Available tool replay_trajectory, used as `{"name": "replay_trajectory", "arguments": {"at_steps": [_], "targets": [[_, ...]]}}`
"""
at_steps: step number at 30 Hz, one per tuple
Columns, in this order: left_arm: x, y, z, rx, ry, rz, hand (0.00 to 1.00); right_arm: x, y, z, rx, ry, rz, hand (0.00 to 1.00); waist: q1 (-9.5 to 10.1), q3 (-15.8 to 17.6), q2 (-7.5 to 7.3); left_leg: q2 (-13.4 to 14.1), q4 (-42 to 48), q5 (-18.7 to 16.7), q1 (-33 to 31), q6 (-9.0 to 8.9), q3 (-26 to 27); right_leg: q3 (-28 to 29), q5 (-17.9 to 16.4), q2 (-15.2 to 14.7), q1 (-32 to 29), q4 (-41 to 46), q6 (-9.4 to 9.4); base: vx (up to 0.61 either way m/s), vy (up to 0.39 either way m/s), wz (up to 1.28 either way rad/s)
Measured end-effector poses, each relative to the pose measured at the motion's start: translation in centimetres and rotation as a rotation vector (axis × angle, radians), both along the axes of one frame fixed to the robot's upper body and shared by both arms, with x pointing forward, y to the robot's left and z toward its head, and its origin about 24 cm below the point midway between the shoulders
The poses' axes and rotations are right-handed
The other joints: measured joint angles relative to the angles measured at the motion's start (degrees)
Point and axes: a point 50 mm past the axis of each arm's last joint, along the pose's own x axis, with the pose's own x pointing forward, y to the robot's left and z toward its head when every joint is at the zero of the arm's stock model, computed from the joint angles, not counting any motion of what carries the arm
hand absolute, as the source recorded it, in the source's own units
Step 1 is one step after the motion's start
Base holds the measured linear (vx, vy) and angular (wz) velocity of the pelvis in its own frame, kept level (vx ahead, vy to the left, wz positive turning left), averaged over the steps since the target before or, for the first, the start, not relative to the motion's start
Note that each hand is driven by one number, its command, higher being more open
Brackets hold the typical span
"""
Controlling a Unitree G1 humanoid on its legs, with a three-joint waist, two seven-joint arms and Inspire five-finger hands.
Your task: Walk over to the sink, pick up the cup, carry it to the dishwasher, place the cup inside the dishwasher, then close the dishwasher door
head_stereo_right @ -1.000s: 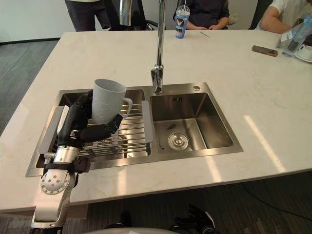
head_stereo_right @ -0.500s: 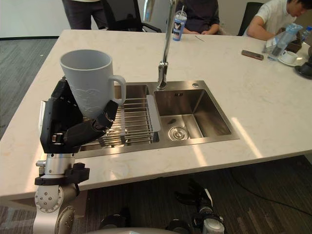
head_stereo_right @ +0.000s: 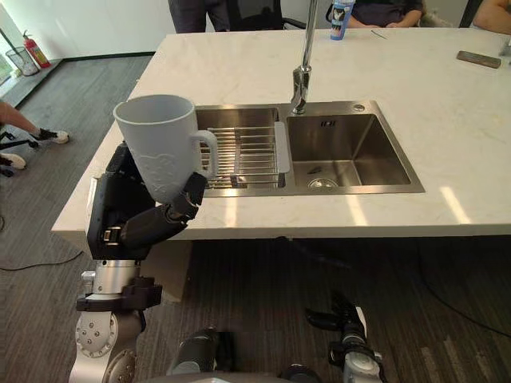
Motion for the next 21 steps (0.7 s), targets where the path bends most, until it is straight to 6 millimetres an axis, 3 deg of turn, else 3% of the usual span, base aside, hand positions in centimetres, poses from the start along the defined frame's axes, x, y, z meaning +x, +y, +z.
{"name": "replay_trajectory", "arguments": {"at_steps": [1,2,3,7,13,17,19,20,21], "targets": [[0.2,-0.4,-0.1,-0.002,0.0,-0.023,0.3,-0.2,-0.2,0.1,-0.006,0.001,-0.007,0.9,-0.37,-0.8,0.47,0.4,-3.6,1.0,2.2,-1.02,-0.6,-1.0,0.1,-0.1,-0.8,0.2,0.18,-0.04,0.216,1.13],[0.9,-1.5,0.0,-0.005,-0.01,-0.073,0.3,0.0,-0.6,0.3,-0.008,-0.019,-0.042,0.9,-1.42,-2.3,2.11,-1.0,-16.9,0.7,5.7,-3.42,-2.5,-4.1,1.0,-0.7,-2.9,0.5,1.52,-0.07,0.268,0.94],[1.0,-1.6,0.1,-0.004,-0.013,-0.081,0.3,0.1,-0.6,0.4,-0.007,-0.025,-0.042,0.9,-1.61,-2.4,2.2,-1.3,-19.9,0.9,6.2,-3.64,-2.5,-5.0,1.2,-0.9,-3.3,0.6,1.86,-0.08,0.29,0.92],[1.4,-0.6,-1.1,0.042,0.04,-0.042,0.3,0.3,0.5,0.3,0.029,-0.042,-0.052,0.9,-0.64,-3.0,0.04,-4.7,-24.3,3.4,7.8,-2.66,-3.4,-6.0,2.4,-3.8,-2.9,0.5,2.71,-0.05,0.172,0.29],[0.6,0.6,-2.3,0.034,0.109,0.005,0.3,0.8,0.7,0.4,0.031,-0.054,-0.044,0.9,-0.53,-3.1,-0.02,-6.4,-25.4,4.8,7.2,-0.47,-5.6,-8.2,4.4,-5.0,-1.6,-0.9,3.22,-0.08,0.091,0.21],[0.2,0.7,-2.8,0.041,0.133,-0.001,0.3,0.6,1.2,0.2,0.03,-0.04,-0.019,0.9,-0.56,-2.8,-0.54,-7.3,-24.2,5.7,4.5,-0.52,-9.5,-12.3,4.8,-4.8,-0.9,-1.5,3.48,-0.08,-0.003,0.55],[0.2,0.7,-2.7,0.04,0.13,-0.002,0.3,0.9,1.3,0.3,0.029,-0.045,-0.012,0.9,-0.03,-2.4,-1.19,-8.1,-23.9,7.8,1.6,-0.83,-12.4,-17.2,4.8,-5.2,-0.4,-1.4,3.48,-0.09,-0.032,1.07],[0.3,0.7,-2.7,0.039,0.13,-0.002,0.3,1.0,1.3,0.3,0.027,-0.047,-0.013,0.9,0.04,-2.2,-1.43,-8.3,-24.4,8.9,1.0,-0.69,-11.5,-19.0,4.8,-5.5,-0.1,-1.5,3.48,-0.14,0.011,1.39],[0.4,0.7,-2.6,0.039,0.125,-0.003,0.3,1.1,1.1,0.4,0.021,-0.052,-0.024,0.9,0.04,-1.9,-1.9,-8.0,-26.4,10.3,0.0,1.63,-6.1,-22.6,4.8,-6.3,0.6,-1.5,3.49,-0.15,0.046,1.21]]}}
